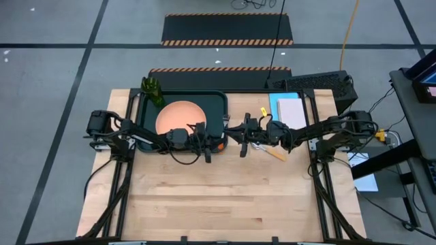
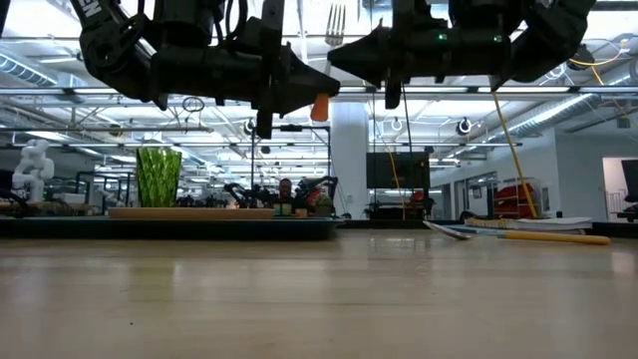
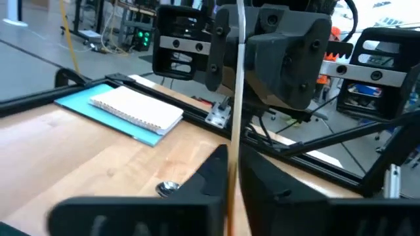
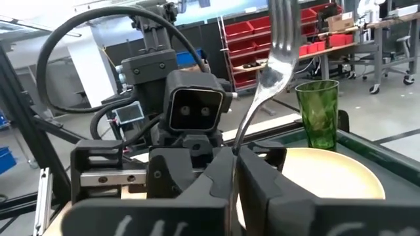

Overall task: Pick and place plate/cup/fork/spoon on tray
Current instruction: Put the orange fork on the black table tray to the right of the orange plate

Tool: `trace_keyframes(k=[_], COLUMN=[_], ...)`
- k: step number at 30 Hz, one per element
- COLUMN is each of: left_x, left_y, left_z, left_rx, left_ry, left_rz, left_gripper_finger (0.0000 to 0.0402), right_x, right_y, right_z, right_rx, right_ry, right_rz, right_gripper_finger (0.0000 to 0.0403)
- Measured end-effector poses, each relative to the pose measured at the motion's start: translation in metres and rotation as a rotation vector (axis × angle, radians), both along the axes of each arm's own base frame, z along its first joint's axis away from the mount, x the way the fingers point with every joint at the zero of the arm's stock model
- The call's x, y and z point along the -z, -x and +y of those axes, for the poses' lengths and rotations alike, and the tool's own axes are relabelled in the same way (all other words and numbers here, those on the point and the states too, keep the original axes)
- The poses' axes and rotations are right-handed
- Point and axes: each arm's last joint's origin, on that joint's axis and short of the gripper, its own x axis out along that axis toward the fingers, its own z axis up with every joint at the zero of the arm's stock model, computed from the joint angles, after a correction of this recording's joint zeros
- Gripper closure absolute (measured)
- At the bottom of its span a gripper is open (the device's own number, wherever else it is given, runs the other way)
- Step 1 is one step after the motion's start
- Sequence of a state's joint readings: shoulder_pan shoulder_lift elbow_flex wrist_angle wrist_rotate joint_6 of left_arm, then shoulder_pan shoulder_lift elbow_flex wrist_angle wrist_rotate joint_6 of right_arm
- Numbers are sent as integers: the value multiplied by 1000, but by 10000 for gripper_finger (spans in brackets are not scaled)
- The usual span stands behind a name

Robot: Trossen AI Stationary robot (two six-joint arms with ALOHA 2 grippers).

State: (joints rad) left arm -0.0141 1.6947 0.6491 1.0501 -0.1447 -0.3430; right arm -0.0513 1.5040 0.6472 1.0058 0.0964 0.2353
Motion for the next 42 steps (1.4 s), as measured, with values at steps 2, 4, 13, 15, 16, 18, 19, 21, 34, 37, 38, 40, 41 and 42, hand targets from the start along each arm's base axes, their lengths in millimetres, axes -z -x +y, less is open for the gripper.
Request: trace_keyframes(k=[2,4,13,15,16,18,19,21,34,37,38,40,41,42], left_x=[0,0,-5,-11,-15,-25,-30,-38,-108,-111,-111,-110,-110,-111], left_y=[0,0,8,15,18,25,29,38,88,93,94,95,96,96], left_z=[0,0,7,8,8,7,7,6,-18,-24,-25,-30,-31,-33], left_rx=[-4,-22,-105,-110,-110,-114,-122,-143,-142,-122,-114,-93,-85,-80], left_ry=[5,27,23,12,6,-4,-11,-25,-174,-182,-184,-200,-207,-213], left_rz=[-1,-2,109,165,181,188,208,229,20,11,14,28,28,27], left_gripper_finger=[330,298,197,185,181,177,175,175,174,174,174,174,174,174], right_x=[0,0,4,6,7,7,7,9,41,49,52,58,60,63], right_y=[0,0,1,1,1,1,2,1,-44,-62,-67,-77,-80,-81], right_z=[-2,-5,-13,-15,-16,-18,-19,-22,-44,-55,-58,-65,-68,-71], right_rx=[6,14,6,7,10,18,22,33,98,95,88,86,85,92], right_ry=[-4,-7,-28,-44,-49,-65,-78,-105,-407,-468,-492,-538,-558,-576], right_rz=[0,0,38,57,64,67,65,62,40,60,77,123,152,180], right_gripper_finger=[402,402,403,403,403,403,403,403,403,403,403,403,403,403])
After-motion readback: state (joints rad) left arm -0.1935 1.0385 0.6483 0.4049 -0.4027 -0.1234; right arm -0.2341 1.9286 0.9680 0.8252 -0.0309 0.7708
